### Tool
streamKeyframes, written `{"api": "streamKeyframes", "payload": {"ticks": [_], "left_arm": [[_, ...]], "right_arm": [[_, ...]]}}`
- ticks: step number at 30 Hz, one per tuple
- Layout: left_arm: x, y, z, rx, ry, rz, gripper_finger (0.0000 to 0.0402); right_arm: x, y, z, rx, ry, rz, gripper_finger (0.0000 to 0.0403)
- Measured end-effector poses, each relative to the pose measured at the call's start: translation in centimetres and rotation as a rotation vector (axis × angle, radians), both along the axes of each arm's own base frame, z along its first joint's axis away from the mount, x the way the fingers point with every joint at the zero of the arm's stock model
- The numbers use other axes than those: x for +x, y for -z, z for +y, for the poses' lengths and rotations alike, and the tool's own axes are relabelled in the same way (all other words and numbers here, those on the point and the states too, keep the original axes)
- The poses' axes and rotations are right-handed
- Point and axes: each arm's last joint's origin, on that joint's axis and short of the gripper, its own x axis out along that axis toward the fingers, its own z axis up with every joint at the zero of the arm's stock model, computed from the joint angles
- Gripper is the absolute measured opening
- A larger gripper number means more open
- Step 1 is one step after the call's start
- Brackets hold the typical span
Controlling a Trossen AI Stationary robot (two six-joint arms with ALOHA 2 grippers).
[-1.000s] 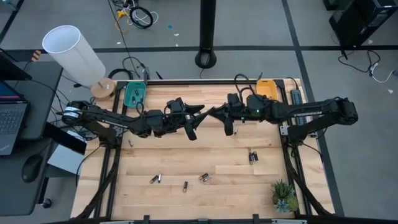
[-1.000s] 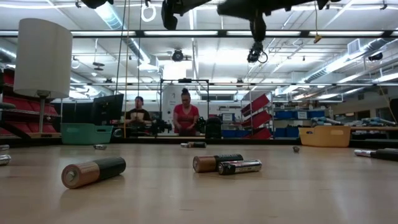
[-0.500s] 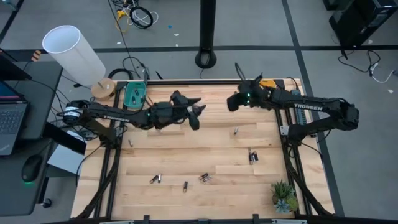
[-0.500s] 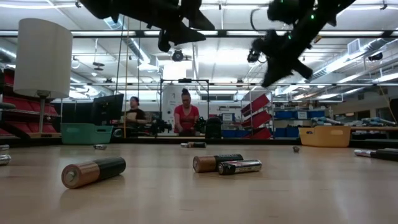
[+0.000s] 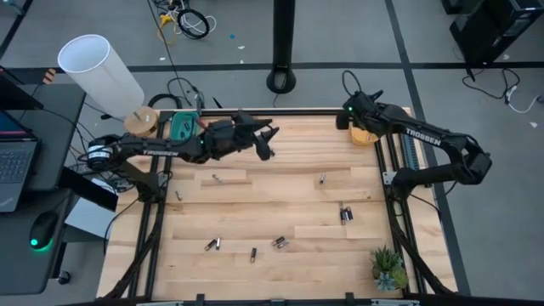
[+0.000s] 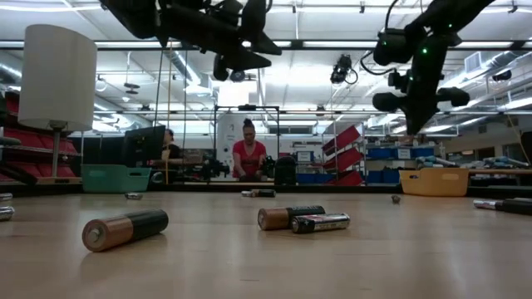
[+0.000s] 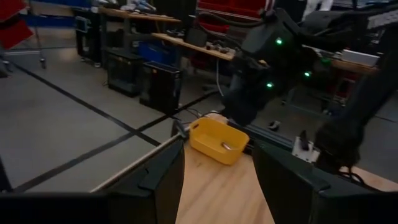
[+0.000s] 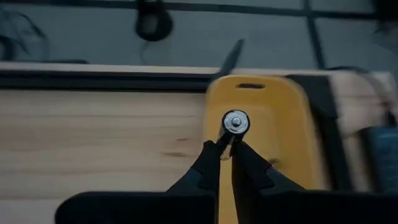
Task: Sort batteries
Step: Put the silver battery into the yellow bin
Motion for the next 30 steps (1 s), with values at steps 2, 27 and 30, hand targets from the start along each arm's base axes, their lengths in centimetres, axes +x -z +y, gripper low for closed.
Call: {"api": "streamKeyframes", "payload": {"ticks": [2,27,30], "left_arm": [[-0.2,-0.1,0.8,0.013,-0.022,0.001,0.0202],[-1.8,-1.1,5.1,0.023,0.036,-0.092,0.0202],[-1.9,-1.1,5.1,0.022,0.038,-0.09,0.0202]], "right_arm": [[-0.4,0.0,-0.4,0.004,-0.034,0.051,0.0021],[-0.8,3.3,-0.7,0.282,-0.191,0.38,0.0146],[-0.8,3.2,-0.7,0.278,-0.184,0.37,0.0162]]}}
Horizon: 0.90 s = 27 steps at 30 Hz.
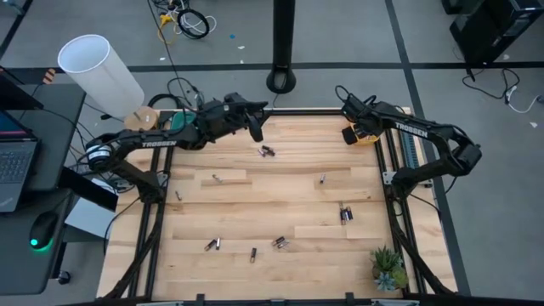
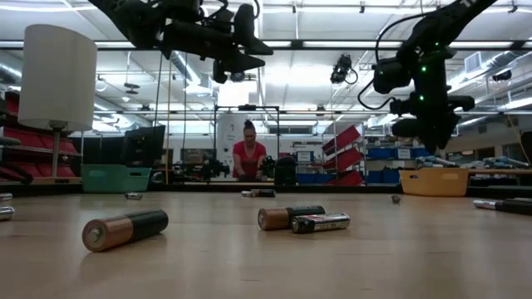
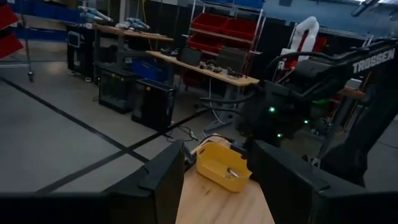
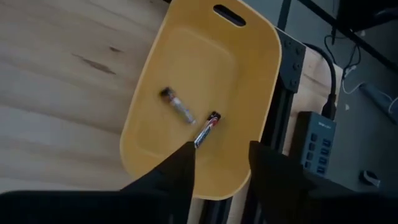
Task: Sort batteries
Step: Put the silver battery into the yellow bin
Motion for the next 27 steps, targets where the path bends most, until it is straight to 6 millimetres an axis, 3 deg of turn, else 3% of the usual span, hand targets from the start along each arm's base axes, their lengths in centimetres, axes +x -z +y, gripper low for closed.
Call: {"api": "streamKeyframes", "payload": {"ticks": [10,18,27], "left_arm": [[-1.7,-0.4,-0.9,-0.064,0.05,0.138,0.0202],[-2.3,0.7,-1.2,-0.239,0.039,0.221,0.0202],[-1.7,1.0,-2.3,-0.251,0.073,0.245,0.0202]], "right_arm": [[2.1,-0.5,2.0,0.06,-0.112,-0.17,0.0162],[5.8,-0.5,6.6,0.129,-0.189,-0.34,0.016],[8.3,-0.3,10.2,0.202,-0.205,-0.548,0.016]]}}
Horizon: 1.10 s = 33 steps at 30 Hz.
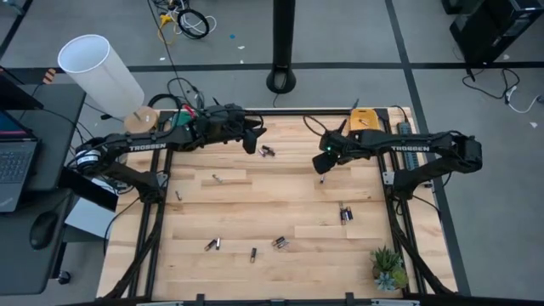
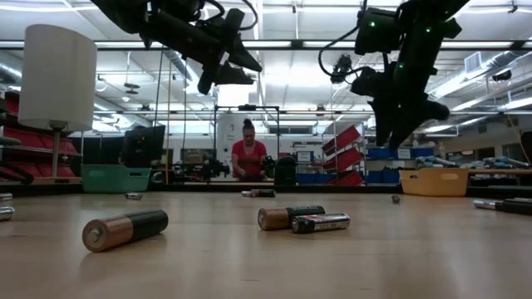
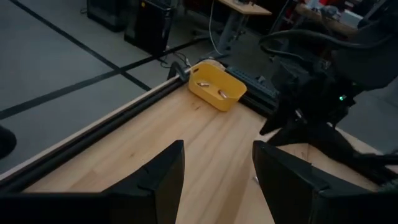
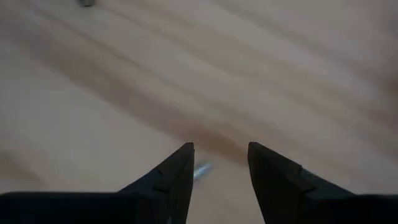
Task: Sort batteries
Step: Put the silver battery into the yellow bin
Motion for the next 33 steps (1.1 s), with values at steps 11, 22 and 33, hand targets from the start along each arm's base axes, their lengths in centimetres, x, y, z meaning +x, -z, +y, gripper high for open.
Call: {"api": "streamKeyframes", "payload": {"ticks": [11,22,33], "left_arm": [[-1.3,-0.4,-2.0,0.0,-0.033,0.106,0.0185],[-5.5,1.7,-4.0,-0.149,0.072,0.527,0.0157],[-4.4,2.5,-4.8,-0.146,0.089,0.389,0.0157]], "right_arm": [[-0.5,3.5,2.2,0.142,0.033,-0.038,0.016],[-0.4,3.3,1.7,0.008,-0.018,-0.024,0.0158],[-0.3,3.3,1.6,0.158,-0.039,-0.073,0.0155]]}}
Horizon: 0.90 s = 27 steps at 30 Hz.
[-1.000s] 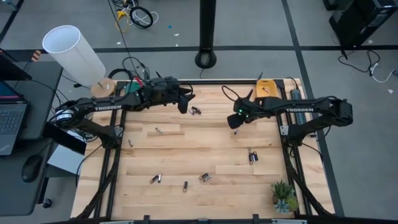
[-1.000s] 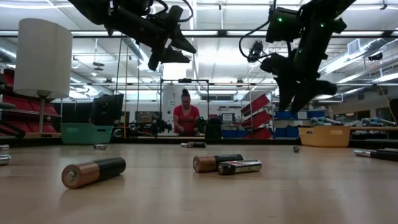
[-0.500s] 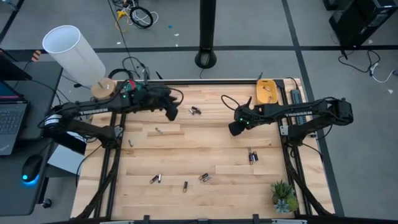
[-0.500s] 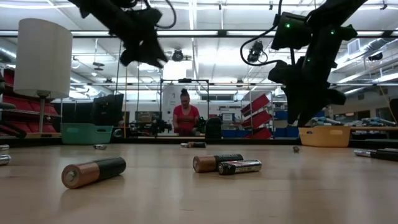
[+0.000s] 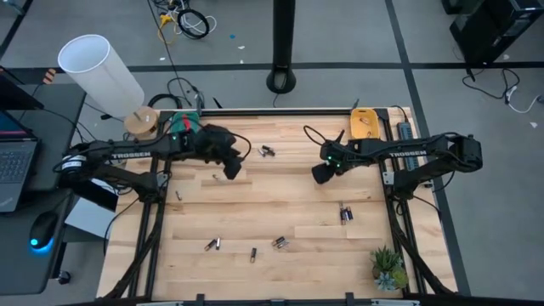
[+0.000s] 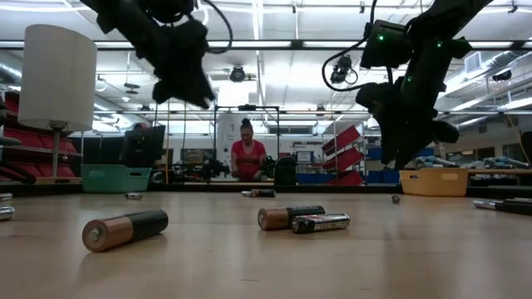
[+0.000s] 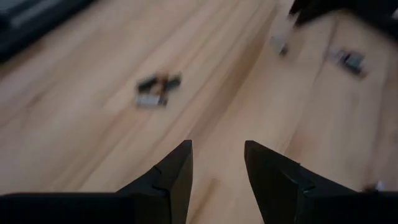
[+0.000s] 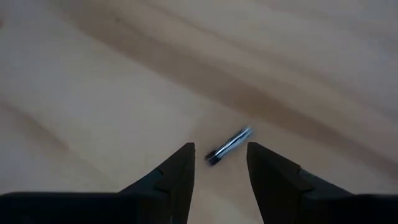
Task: Sort batteries
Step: Put the silver battery into the yellow bin
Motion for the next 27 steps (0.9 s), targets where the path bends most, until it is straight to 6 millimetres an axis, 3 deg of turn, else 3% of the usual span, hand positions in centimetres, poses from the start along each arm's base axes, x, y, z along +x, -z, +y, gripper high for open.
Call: {"api": "streamKeyframes", "payload": {"ticks": [3,6,13,17,20,27], "left_arm": [[0.3,-0.3,0.1,0.018,0.003,-0.047,0.0157],[0.4,-0.5,0.1,0.051,0.016,-0.066,0.0157],[0.4,-0.6,0.2,0.097,0.047,-0.056,0.0157],[0.5,-0.6,0.2,0.092,0.043,-0.057,0.0157],[0.4,-0.6,0.2,0.089,0.04,-0.058,0.0157],[0.4,-0.6,0.1,0.082,0.042,-0.059,0.0157]], "right_arm": [[0.5,-1.0,0.1,0.072,-0.009,-0.034,0.0154],[1.8,-3.7,0.0,0.04,-0.028,-0.105,0.0154],[4.5,-12.3,-1.3,-0.313,-0.081,-0.33,0.0154],[4.7,-15.1,-1.7,-0.47,-0.073,-0.356,0.0154],[4.5,-14.5,-1.7,-0.479,-0.092,-0.323,0.0154],[3.7,-8.3,0.3,-0.277,-0.155,-0.193,0.0153]]}}
